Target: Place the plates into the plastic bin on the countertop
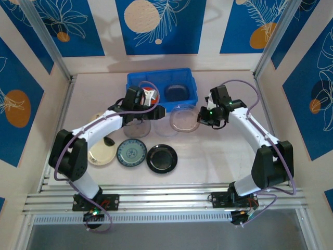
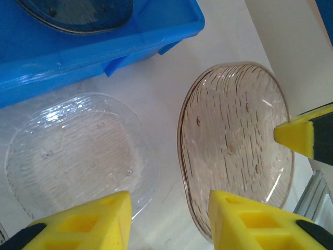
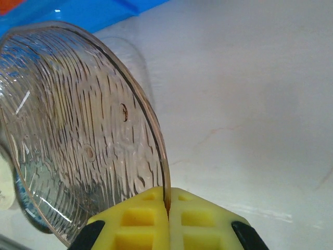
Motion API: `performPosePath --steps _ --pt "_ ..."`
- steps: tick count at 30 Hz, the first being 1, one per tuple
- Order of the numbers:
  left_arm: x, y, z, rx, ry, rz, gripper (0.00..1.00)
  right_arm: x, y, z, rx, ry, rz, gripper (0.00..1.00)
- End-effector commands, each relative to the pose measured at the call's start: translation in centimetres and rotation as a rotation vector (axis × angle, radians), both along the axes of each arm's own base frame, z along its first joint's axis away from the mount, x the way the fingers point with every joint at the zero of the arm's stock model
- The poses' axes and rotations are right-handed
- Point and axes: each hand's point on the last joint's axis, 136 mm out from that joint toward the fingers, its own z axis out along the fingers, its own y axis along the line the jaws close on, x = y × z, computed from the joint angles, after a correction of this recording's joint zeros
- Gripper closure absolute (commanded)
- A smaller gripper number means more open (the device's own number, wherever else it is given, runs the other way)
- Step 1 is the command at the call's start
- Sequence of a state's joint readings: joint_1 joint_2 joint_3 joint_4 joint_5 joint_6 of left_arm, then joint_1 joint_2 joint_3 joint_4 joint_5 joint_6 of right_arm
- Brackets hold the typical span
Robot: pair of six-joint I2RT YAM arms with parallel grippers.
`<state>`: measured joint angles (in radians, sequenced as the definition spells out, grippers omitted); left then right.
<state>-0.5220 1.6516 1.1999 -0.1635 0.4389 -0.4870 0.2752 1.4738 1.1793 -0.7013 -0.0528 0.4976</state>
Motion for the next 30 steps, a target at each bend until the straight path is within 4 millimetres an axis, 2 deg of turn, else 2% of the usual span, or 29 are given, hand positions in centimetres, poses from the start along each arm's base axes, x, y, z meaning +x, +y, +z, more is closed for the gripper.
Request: performPosePath --steps 1,6,9,14,16,17,21,23,26,30 --pt "-0.1 -0.9 0.7 -0.015 -0.023 -0.047 0.56 0.0 2.1 2.4 0.043 -0.044 0.074 1.0" --pt "-0.1 -1.1 0.5 -0.02 -0.016 -0.047 0.57 0.3 3.8 2.9 0.06 -0.056 0.124 1.0" --pt "0.1 -1.0 0.5 -0.015 -0.015 -0.037 0.61 0.4 4.5 3.1 0.065 -0.066 0.137 1.0" --pt "0.3 -0.9 0.2 -0.005 0.007 -0.022 0.8 0.8 4.7 3.2 0.069 -0.07 0.126 1.0" --pt "0.4 -1.0 0.0 -0.003 0.017 -0.02 0.91 1.1 4.8 3.3 0.075 -0.074 0.119 1.0" --pt "0.4 -1.0 -0.1 -0.002 0.022 -0.02 1.0 1.3 4.9 3.4 0.078 -0.077 0.117 0.99" --pt "0.8 -1.1 0.3 -0.007 0.009 -0.009 1.0 2.7 4.0 3.6 0.032 -0.103 0.073 0.64" --pt "1.4 -0.8 0.6 0.002 -0.003 0.009 1.0 3.8 2.9 3.8 -0.01 -0.121 0.038 0.54" --pt "2.6 -0.4 1.3 0.027 -0.019 0.042 1.0 6.0 1.3 4.2 -0.033 -0.145 -0.023 0.5" --pt "4.8 -0.2 2.4 0.039 -0.035 0.08 1.0 9.0 -0.8 4.8 -0.059 -0.182 -0.098 0.5"
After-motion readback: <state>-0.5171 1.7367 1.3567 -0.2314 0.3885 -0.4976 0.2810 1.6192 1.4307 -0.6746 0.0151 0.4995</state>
